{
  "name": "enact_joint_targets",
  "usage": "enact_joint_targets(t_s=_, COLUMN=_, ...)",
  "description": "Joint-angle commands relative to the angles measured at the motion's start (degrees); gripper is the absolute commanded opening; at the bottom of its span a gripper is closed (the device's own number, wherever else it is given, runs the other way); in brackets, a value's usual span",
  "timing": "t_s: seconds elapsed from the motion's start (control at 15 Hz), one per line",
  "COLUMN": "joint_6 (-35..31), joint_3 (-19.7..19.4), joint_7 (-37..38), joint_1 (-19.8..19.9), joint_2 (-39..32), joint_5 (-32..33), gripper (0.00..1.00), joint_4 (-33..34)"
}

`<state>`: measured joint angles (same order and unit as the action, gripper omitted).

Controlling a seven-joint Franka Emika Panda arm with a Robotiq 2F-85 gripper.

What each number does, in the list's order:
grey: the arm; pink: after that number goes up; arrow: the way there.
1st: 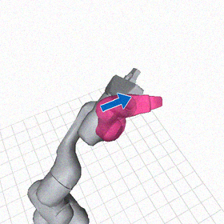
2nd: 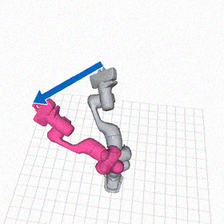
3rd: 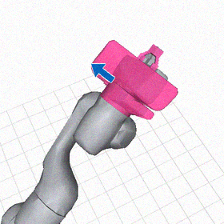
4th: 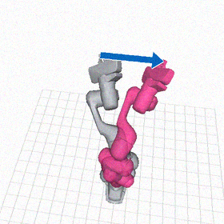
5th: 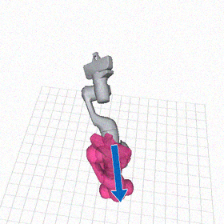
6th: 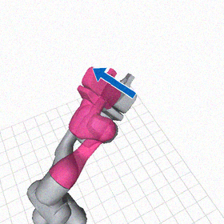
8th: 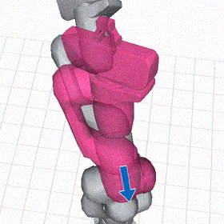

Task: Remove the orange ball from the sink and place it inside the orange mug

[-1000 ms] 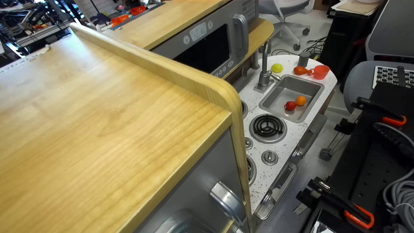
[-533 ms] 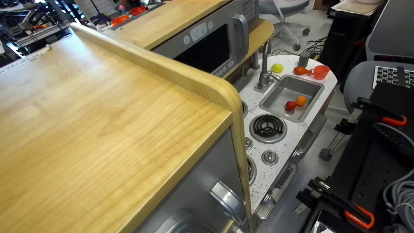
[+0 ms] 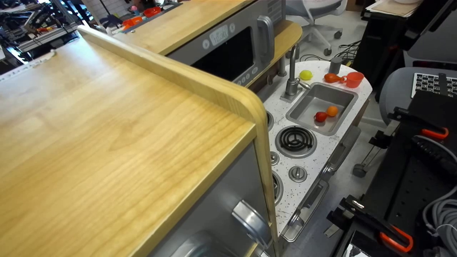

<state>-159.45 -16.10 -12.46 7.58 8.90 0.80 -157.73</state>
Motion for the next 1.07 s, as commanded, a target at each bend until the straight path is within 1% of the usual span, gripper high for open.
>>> enact_joint_targets(t_s=0.0, joint_6=-5.20, joint_3=0.52, joint_7=-0.61, joint_1=1.55, joint_2=-14.44, joint_5=-0.64, gripper=1.00, joint_4=7.48)
enact_joint_targets(t_s=0.33, joint_6=-10.95, joint_3=1.44, joint_7=2.14, joint_1=5.27, joint_2=-29.44, joint_5=-0.62, gripper=1.00, joint_4=16.31)
enact_joint_targets(t_s=0.47, joint_6=-12.13, joint_3=0.37, joint_7=4.08, joint_1=5.92, joint_2=-35.19, joint_5=0.65, gripper=1.00, joint_4=20.01)
enact_joint_targets(t_s=0.67, joint_6=-11.56, joint_3=-0.92, joint_7=5.81, joint_1=6.03, joint_2=-42.46, joint_5=1.51, gripper=1.00, joint_4=25.49)
enact_joint_targets(t_s=0.73, joint_6=-11.15, joint_3=-0.74, joint_7=5.91, joint_1=6.29, joint_2=-44.20, joint_5=1.45, gripper=1.00, joint_4=27.01)
enact_joint_targets(t_s=1.0, joint_6=-10.47, joint_3=-1.17, joint_7=7.13, joint_1=4.84, joint_2=-49.82, joint_5=1.69, gripper=1.00, joint_4=32.23)
